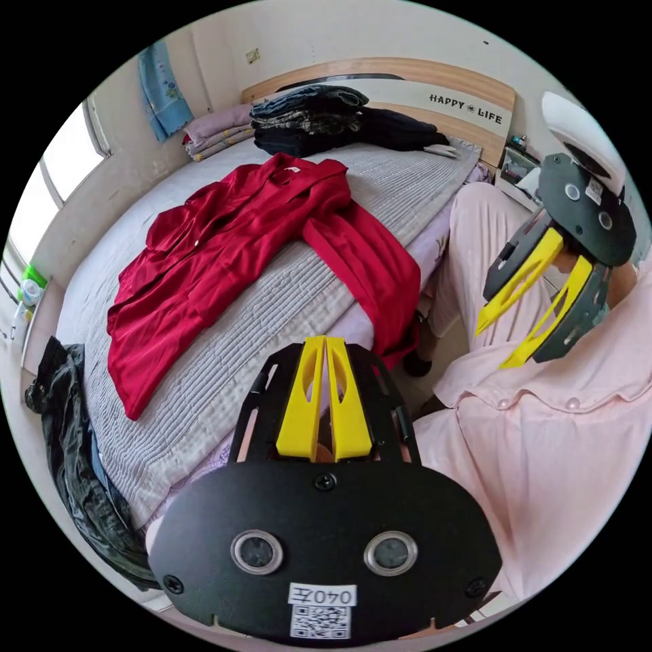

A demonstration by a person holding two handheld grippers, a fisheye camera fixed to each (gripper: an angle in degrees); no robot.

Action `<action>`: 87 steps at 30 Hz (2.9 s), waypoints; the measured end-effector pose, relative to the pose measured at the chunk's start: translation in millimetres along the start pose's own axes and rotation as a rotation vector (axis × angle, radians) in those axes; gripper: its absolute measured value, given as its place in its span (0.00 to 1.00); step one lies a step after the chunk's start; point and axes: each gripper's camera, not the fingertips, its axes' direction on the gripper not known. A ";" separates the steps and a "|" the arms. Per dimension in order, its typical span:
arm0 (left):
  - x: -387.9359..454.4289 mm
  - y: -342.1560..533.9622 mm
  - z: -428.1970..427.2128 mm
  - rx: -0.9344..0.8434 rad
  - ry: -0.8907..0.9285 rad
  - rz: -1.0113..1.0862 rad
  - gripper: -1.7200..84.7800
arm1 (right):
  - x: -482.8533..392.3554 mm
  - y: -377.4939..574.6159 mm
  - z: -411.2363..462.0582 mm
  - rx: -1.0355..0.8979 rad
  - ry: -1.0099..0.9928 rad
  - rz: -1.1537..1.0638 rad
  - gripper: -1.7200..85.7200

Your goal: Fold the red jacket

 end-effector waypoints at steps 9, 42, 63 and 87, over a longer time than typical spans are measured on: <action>93.1 -53.9 22.6 0.024 -0.099 0.212 0.00 | 189.0 92.2 -57.3 0.408 -0.002 0.630 0.10; -39.7 -164.5 62.8 -0.184 -0.594 -0.019 0.01 | 272.8 58.3 -191.2 0.442 0.180 0.655 0.01; -259.8 -199.6 88.8 -0.231 -0.650 -0.305 0.01 | 488.8 -42.0 -287.3 0.473 0.080 0.817 0.18; -404.2 -303.5 126.8 -0.262 -0.643 -0.246 0.01 | 482.1 -148.9 -384.6 0.323 0.552 0.814 0.15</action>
